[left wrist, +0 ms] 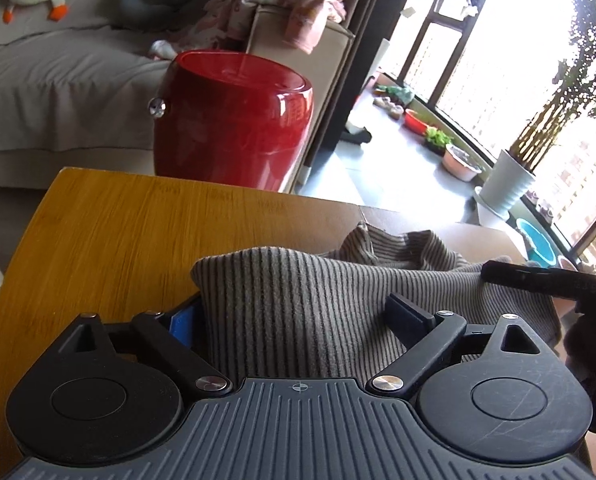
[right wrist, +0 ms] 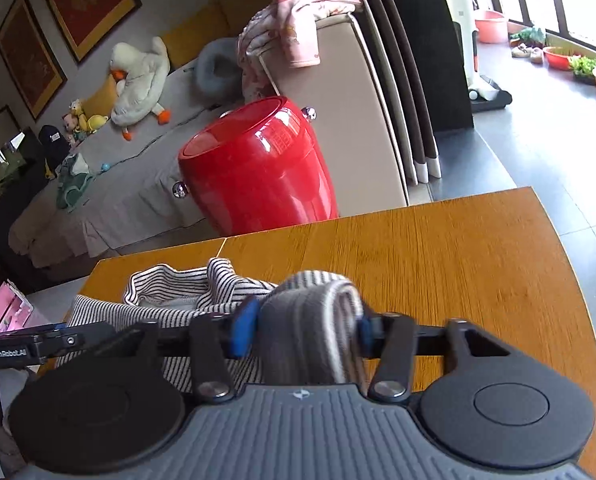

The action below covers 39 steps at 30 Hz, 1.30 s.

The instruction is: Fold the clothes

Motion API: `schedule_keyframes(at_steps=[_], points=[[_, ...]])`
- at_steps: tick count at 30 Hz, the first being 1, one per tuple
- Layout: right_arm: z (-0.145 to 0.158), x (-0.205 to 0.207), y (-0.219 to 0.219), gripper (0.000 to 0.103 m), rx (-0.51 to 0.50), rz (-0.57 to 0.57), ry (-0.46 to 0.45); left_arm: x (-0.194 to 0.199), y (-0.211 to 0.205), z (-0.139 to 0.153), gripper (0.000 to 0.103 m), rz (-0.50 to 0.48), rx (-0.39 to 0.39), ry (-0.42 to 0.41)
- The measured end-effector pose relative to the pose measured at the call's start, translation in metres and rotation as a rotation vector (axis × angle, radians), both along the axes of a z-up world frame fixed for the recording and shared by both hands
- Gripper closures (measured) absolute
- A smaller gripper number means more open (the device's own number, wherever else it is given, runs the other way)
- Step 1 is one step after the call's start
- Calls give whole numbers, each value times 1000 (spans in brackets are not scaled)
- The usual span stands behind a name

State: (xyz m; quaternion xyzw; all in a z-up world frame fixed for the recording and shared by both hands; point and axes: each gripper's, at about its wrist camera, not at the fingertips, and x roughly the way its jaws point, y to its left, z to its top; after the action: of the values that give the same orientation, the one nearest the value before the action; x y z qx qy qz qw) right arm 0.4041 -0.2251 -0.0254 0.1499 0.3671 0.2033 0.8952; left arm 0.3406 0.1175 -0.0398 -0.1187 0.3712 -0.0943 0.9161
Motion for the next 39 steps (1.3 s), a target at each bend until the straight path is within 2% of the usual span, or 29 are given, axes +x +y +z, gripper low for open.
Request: schedule_keyframes(at_steps=[2, 3, 4, 5, 8, 11, 14, 17, 24, 26, 28, 30, 31, 32, 33, 35, 37, 39], points=[[8, -9, -3, 72, 25, 5, -24, -2, 1, 1, 46, 1, -1, -10], [14, -15, -5, 72, 35, 11, -43, -5, 3, 4, 52, -3, -12, -22], [25, -23, -7, 73, 49, 24, -69, -9, 3, 8, 66, -8, -15, -40], [37, -34, -8, 74, 55, 42, -101, -17, 3, 15, 75, -18, 1, -71], [74, -78, -11, 75, 36, 116, -208, -47, 3, 40, 79, -46, 18, -155], [98, -130, -10, 75, -24, 194, -288, -89, 6, 63, 79, -69, -12, -224], [107, -178, -11, 75, -80, 241, -316, -135, 10, 77, 80, -98, -39, -268], [98, -221, -14, 76, -132, 269, -299, -181, 13, 78, 80, -139, -44, -271], [43, -292, -26, 77, -289, 269, -190, -261, 8, 48, 75, -228, 26, -179], [37, -307, -34, 76, -305, 264, -171, -277, 7, 38, 71, -249, 48, -141], [39, -321, -46, 74, -279, 256, -171, -290, 10, 35, 64, -261, 41, -116], [47, -332, -62, 60, -212, 237, -184, -303, 11, 40, 61, -277, 52, -127], [53, -334, -69, 47, -170, 221, -193, -309, 12, 42, 57, -286, 58, -133], [59, -335, -76, 39, -119, 199, -201, -316, 13, 45, 52, -293, 59, -142], [61, -331, -79, 37, -74, 178, -199, -323, 15, 50, 48, -293, 48, -158], [63, -322, -81, 32, 6, 142, -184, -327, 20, 58, 32, -275, 8, -182], [61, -310, -81, 30, 65, 107, -165, -320, 22, 63, 22, -231, -45, -182], [48, -293, -70, 30, 57, 84, -129, -305, 18, 60, 20, -185, -88, -146]])
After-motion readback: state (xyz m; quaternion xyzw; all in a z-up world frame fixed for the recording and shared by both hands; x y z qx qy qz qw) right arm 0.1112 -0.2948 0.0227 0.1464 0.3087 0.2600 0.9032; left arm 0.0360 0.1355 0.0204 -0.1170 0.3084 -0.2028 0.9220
